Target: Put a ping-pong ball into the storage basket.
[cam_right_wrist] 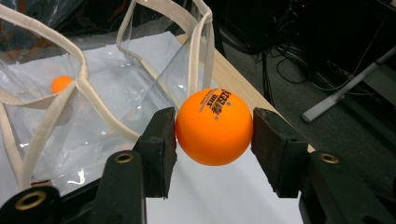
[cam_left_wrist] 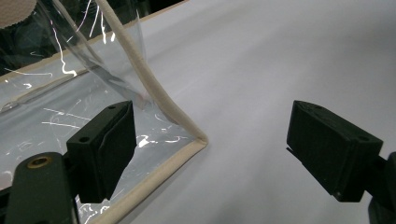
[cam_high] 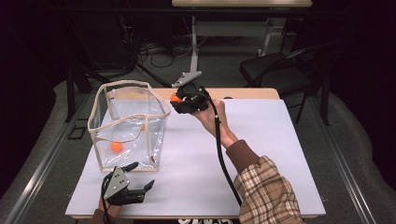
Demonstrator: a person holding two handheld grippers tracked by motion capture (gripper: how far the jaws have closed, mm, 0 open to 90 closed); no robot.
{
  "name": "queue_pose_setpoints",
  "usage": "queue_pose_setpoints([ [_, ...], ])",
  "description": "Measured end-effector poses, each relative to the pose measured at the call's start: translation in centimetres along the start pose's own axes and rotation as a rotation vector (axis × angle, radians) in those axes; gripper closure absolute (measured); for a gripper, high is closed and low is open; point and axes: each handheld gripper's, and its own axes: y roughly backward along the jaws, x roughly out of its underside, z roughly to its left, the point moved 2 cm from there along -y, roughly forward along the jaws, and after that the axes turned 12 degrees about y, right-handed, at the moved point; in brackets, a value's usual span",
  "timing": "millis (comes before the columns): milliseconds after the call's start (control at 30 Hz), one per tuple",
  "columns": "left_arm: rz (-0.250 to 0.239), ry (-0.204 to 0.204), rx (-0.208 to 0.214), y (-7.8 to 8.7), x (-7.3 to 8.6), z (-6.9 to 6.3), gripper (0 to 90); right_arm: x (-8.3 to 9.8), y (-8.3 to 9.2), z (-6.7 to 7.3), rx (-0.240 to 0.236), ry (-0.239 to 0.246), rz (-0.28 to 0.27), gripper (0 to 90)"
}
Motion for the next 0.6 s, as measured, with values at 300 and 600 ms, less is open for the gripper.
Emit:
queue_pose_setpoints([
  [300, 0.0, 0.0, 0.0, 0.01, 0.0, 0.02, 15.8, -0.52, -0.34, 0.09, -0.005, 0.003, -0.001, 50.4],
  [600, 0.001, 0.0, 0.002, -0.03, 0.0, 0.0, 15.8, -0.92, -0.93, 0.32, -0.015, 0.008, -0.003, 50.4],
])
